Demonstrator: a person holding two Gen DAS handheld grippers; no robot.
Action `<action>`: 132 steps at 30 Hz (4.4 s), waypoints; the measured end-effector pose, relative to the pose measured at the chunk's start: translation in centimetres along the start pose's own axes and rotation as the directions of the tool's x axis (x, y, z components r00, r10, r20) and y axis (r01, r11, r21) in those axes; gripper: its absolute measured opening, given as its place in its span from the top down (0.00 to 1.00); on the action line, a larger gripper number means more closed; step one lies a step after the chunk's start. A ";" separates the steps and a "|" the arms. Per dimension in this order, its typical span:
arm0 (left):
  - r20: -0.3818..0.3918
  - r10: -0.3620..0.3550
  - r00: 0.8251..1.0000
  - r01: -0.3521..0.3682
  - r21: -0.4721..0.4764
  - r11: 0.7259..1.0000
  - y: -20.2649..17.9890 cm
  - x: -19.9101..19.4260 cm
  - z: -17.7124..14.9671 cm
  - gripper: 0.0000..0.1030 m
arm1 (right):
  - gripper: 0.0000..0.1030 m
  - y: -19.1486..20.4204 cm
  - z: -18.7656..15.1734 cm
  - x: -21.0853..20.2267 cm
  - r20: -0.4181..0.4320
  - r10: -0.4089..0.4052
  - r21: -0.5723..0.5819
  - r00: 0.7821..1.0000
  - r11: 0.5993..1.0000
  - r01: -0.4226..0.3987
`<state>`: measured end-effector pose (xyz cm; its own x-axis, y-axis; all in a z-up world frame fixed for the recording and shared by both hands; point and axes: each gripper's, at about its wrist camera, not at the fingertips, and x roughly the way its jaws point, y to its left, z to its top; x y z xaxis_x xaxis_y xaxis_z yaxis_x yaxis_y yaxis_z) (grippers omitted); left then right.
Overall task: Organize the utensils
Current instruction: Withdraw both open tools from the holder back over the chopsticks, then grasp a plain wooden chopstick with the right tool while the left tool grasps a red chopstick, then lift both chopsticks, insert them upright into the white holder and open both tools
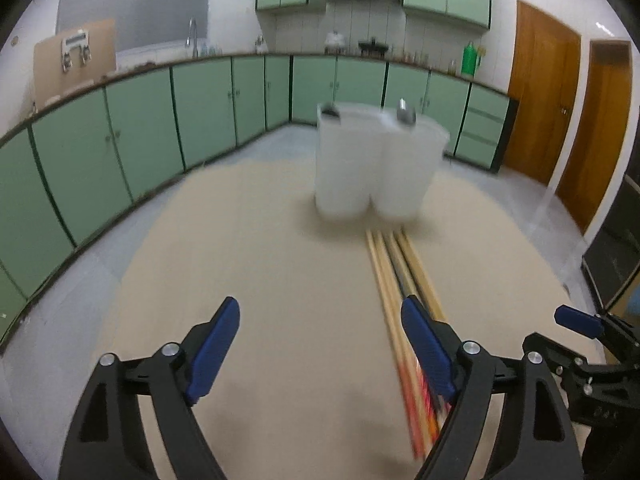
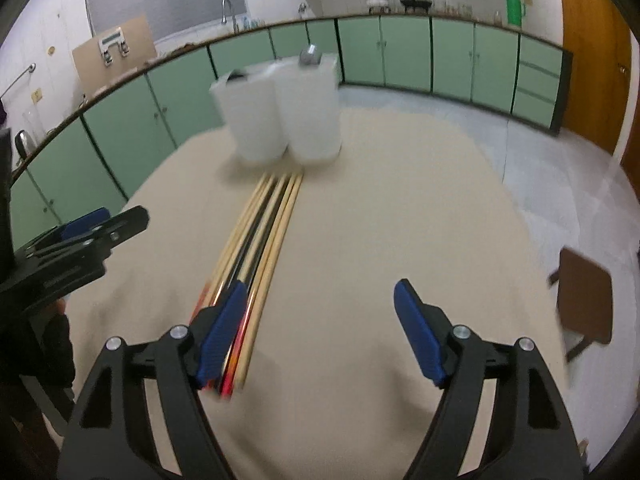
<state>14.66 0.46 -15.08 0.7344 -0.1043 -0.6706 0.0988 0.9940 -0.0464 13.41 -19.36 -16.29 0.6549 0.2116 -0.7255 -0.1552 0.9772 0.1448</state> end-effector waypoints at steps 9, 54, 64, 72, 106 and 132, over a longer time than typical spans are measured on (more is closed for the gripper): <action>-0.118 0.055 0.991 -0.050 0.044 0.998 0.6 -0.6 -5.0 0.18 | 0.35 2.2 -3.5 0.7 -0.083 -0.006 -0.057 0.997 0.998 0.001; -0.209 -0.021 0.978 0.042 0.095 0.995 -3.9 1.0 -7.0 0.20 | 0.86 0.8 -4.0 1.4 -0.083 0.017 -0.061 0.996 0.998 -0.022; -0.167 -0.060 0.984 0.080 0.115 0.990 -5.2 1.0 -6.6 0.84 | 0.94 0.9 -4.0 1.5 -0.087 0.027 -0.059 0.996 0.998 -0.032; -0.152 -0.066 0.986 0.082 0.104 0.991 -5.2 0.5 -6.4 0.94 | 0.94 1.1 -4.0 0.4 -0.077 0.018 -0.079 0.997 0.997 -0.025; 0.183 -0.152 0.971 0.134 0.108 0.985 -2.9 -10.4 9.5 0.94 | 0.94 0.6 13.8 -11.2 0.149 0.120 -0.152 0.981 0.984 -0.097; 0.404 -0.156 0.902 0.117 0.120 0.986 -4.0 -5.8 25.1 0.94 | 0.94 -0.6 31.8 -7.1 0.344 0.067 -0.162 0.937 0.987 -0.011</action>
<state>26.90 -3.74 7.56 0.9177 -0.2620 -0.2986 0.2638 0.9639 -0.0349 32.38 -20.87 10.19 0.8574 0.2702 -0.4381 -0.2807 0.9589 0.0420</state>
